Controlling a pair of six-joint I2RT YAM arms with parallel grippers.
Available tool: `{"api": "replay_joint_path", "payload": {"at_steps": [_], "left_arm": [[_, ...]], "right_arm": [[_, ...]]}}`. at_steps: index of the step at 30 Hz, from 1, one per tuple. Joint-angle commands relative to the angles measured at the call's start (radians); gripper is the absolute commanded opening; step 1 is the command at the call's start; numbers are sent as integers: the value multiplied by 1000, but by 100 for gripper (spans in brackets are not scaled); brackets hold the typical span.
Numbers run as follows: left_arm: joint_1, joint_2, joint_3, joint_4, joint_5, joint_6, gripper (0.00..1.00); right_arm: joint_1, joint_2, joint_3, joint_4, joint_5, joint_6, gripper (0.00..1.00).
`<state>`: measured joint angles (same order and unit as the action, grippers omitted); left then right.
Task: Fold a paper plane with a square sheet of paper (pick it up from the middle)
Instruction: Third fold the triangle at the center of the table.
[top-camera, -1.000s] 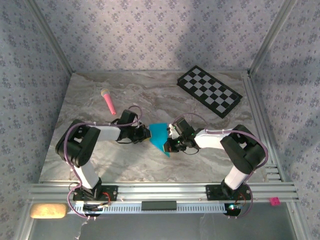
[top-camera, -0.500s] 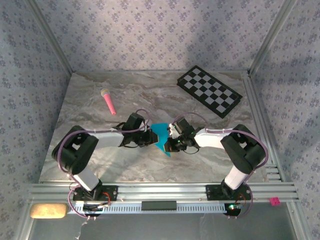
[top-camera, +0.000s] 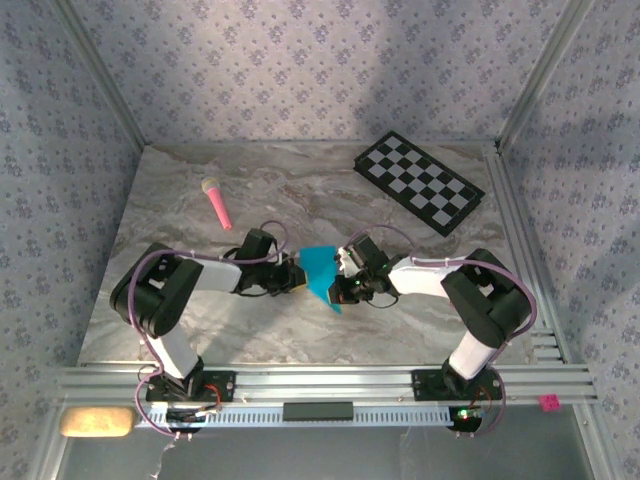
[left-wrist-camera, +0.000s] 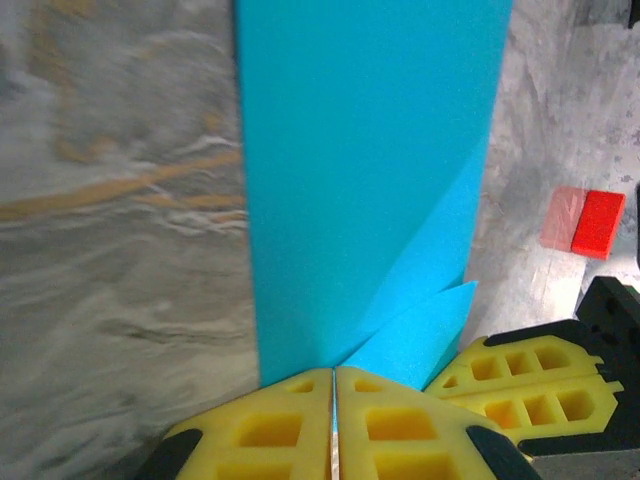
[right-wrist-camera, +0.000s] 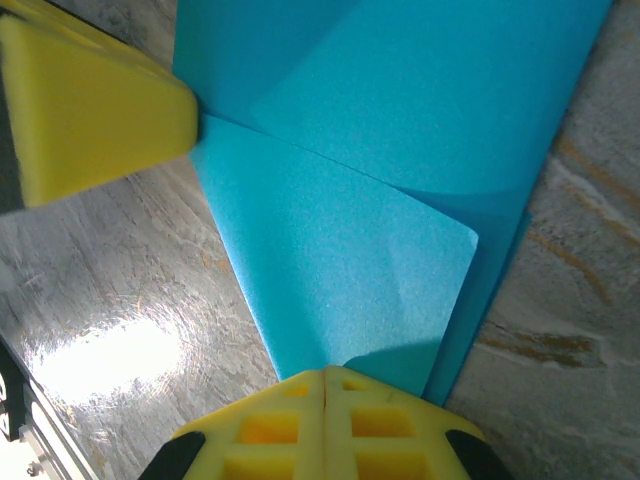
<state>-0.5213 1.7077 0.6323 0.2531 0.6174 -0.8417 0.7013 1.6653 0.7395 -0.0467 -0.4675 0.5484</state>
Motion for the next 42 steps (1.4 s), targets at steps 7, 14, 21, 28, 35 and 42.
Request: {"api": "replay_joint_path", "payload": {"at_steps": [7, 14, 21, 28, 35, 42], "left_arm": [[23, -115, 44, -192, -117, -2, 12], [-80, -110, 119, -205, -112, 0, 13], [-105, 32, 202, -239, -92, 18, 10], [-106, 89, 196, -325, -162, 85, 7], [-107, 99, 155, -307, -171, 84, 6], [-107, 98, 154, -311, -169, 93, 5]], "right_arm": [[-8, 31, -27, -126, 82, -18, 1], [-8, 23, -23, -128, 89, -15, 1], [-9, 21, -22, -126, 87, -14, 2], [-8, -32, 13, -120, 57, -3, 6], [23, -78, 76, -72, -8, 16, 10], [60, 72, 163, -47, -14, 35, 10]]}}
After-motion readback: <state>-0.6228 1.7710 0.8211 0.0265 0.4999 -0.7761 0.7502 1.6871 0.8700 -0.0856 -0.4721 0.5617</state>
